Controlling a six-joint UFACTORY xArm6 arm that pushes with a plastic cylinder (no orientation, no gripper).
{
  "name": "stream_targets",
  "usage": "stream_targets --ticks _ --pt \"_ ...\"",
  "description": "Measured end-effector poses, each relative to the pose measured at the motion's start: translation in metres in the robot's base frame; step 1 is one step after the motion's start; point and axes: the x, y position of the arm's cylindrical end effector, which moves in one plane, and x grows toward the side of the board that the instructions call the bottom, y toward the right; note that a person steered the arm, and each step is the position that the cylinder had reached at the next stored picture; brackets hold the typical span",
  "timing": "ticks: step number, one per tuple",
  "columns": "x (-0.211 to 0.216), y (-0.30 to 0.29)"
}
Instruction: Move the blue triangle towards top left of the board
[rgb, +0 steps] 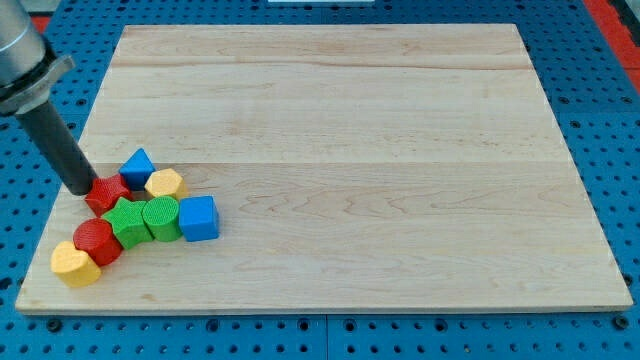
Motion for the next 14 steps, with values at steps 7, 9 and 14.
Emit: stream_targets --ticks 7,9,14 --pt "0.001 0.064" --pt "0.013 0.104" --pt "-0.113 0.086"
